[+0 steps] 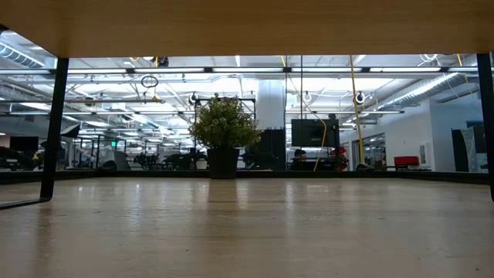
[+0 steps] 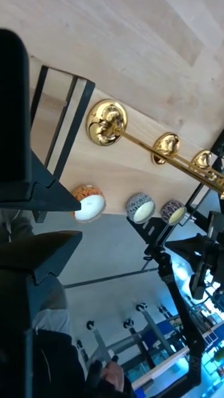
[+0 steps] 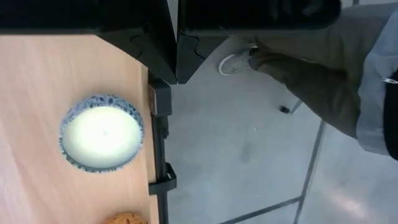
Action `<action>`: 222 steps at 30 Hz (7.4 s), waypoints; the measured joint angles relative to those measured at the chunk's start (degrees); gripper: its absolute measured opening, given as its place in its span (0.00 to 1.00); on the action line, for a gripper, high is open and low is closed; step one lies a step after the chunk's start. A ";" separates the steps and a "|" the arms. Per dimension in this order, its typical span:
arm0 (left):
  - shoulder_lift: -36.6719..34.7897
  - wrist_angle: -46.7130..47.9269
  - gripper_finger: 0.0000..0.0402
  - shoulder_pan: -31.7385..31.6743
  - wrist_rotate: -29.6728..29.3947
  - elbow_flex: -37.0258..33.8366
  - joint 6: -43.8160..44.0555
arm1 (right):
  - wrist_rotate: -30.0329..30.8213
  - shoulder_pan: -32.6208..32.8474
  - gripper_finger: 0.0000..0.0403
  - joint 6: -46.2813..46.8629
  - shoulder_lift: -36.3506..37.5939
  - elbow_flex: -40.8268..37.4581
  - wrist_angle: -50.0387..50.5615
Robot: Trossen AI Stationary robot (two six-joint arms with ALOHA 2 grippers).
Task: Pick & Place candle stick holders
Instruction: Adjust the red scented candle on the shelf, then return to Home Position
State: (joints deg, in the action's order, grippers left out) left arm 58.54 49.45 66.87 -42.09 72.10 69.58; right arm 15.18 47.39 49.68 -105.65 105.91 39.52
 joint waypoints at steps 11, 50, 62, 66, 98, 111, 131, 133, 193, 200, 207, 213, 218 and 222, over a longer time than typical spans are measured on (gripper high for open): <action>0.37 -0.04 0.16 1.09 -1.69 0.00 0.24 | -1.36 -1.73 0.00 -0.87 -0.24 -0.02 2.45; 0.35 0.04 0.16 1.79 -1.88 0.00 0.05 | -3.12 -1.89 0.00 -3.81 -1.11 4.22 12.14; 0.35 0.11 0.16 1.79 -2.07 0.00 0.00 | -4.59 -2.33 0.00 -4.31 -1.84 4.26 12.20; 0.34 0.11 0.16 1.79 -2.52 0.00 0.00 | -4.56 -2.31 0.00 -3.03 -1.86 4.25 13.68; 0.33 0.02 0.16 1.81 -2.99 0.00 1.09 | -2.97 -1.50 0.00 -1.44 -3.72 4.24 12.67; 0.33 0.02 0.16 1.81 -2.97 0.00 0.89 | -3.04 -1.52 0.00 1.94 -3.72 4.24 15.18; 0.33 0.04 0.16 1.81 -2.93 0.00 -0.04 | -6.03 -1.50 0.00 7.79 -3.69 4.24 16.79; 0.33 0.04 0.16 1.80 -2.93 0.00 -0.04 | -6.33 -1.50 0.00 8.49 -3.69 4.24 17.12; 0.33 -3.50 0.16 1.79 -14.35 -0.02 -6.65 | 10.40 -4.97 0.00 -25.49 5.72 4.24 -5.03; -0.29 -12.03 0.16 1.79 -24.63 -0.02 -18.16 | 17.10 -4.29 0.00 -35.72 9.91 4.26 -9.25; -1.74 -21.99 0.16 1.77 -34.45 -0.02 -28.00 | 20.77 -4.60 0.00 -45.61 15.03 4.26 -11.34; -2.06 -35.40 0.16 -1.20 -39.08 -0.02 -43.21 | 19.13 -4.71 0.00 -55.50 20.29 4.26 -12.82; -2.35 -46.45 0.16 -4.47 -38.79 -0.02 -56.26 | 16.03 -4.69 0.00 -59.61 24.40 4.26 -11.69; -2.51 -53.46 0.16 -6.77 -36.94 0.00 -64.94 | 15.98 -4.69 0.00 -60.52 26.53 4.26 -7.66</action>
State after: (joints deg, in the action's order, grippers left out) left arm 56.03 -4.01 60.10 -79.03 72.10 4.64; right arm 31.16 42.70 -10.84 -79.11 110.17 31.86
